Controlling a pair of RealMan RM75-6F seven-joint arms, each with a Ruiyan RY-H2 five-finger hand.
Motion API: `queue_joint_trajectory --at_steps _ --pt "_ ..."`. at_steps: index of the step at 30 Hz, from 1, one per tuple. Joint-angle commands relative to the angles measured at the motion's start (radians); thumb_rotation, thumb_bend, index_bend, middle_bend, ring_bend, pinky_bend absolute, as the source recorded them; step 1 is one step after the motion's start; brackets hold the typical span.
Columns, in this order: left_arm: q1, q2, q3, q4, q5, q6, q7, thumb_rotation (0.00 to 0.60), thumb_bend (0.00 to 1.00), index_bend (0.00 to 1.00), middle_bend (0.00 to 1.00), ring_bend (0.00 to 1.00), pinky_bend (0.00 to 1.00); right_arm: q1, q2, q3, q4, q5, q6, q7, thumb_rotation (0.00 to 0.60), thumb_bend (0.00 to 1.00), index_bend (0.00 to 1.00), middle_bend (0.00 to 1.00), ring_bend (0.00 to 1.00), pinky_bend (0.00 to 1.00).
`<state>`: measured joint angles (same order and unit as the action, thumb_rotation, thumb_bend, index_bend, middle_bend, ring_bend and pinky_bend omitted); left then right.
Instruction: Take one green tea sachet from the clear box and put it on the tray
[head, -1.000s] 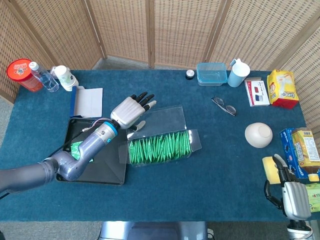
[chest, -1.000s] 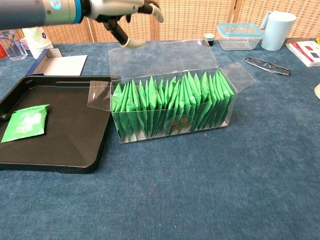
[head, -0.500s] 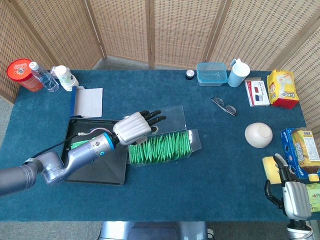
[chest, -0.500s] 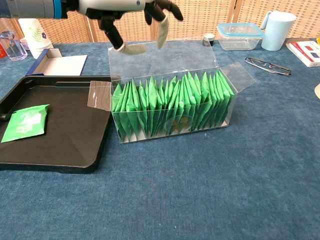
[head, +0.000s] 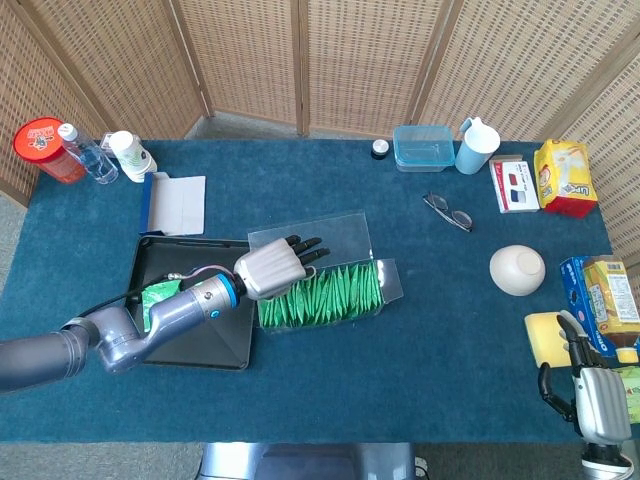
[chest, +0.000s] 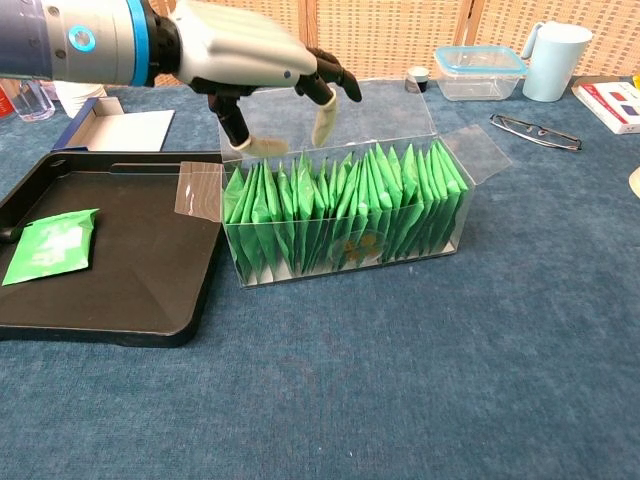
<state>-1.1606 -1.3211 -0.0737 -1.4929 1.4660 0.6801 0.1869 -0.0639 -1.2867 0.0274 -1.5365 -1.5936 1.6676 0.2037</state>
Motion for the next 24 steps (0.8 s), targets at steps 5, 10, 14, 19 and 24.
queue_joint_trajectory --at_steps 5,10,14,19,24 --pt "0.004 -0.031 -0.010 0.022 -0.043 -0.005 0.054 0.600 0.41 0.35 0.08 0.00 0.20 -0.003 0.001 0.000 0.003 0.000 0.003 0.006 0.146 0.58 0.06 0.11 0.24 0.32" --pt "0.008 -0.044 -0.011 0.027 -0.058 -0.009 0.066 0.599 0.41 0.35 0.08 0.00 0.20 -0.007 0.004 0.002 0.001 0.002 0.007 0.014 0.146 0.58 0.06 0.11 0.24 0.32" --pt "0.009 -0.054 -0.009 0.034 -0.063 -0.012 0.076 0.600 0.41 0.35 0.08 0.00 0.20 -0.007 0.000 0.002 0.003 0.001 0.006 0.015 0.147 0.58 0.06 0.11 0.24 0.32" --pt "0.009 -0.065 -0.010 0.038 -0.069 -0.016 0.083 0.600 0.41 0.35 0.08 0.00 0.20 -0.009 0.000 0.002 0.003 0.002 0.007 0.017 0.146 0.58 0.06 0.11 0.24 0.32" --pt "0.008 -0.071 -0.008 0.041 -0.069 -0.018 0.094 0.600 0.41 0.37 0.09 0.00 0.20 -0.012 -0.001 0.002 0.006 0.004 0.009 0.022 0.148 0.58 0.06 0.11 0.24 0.32"
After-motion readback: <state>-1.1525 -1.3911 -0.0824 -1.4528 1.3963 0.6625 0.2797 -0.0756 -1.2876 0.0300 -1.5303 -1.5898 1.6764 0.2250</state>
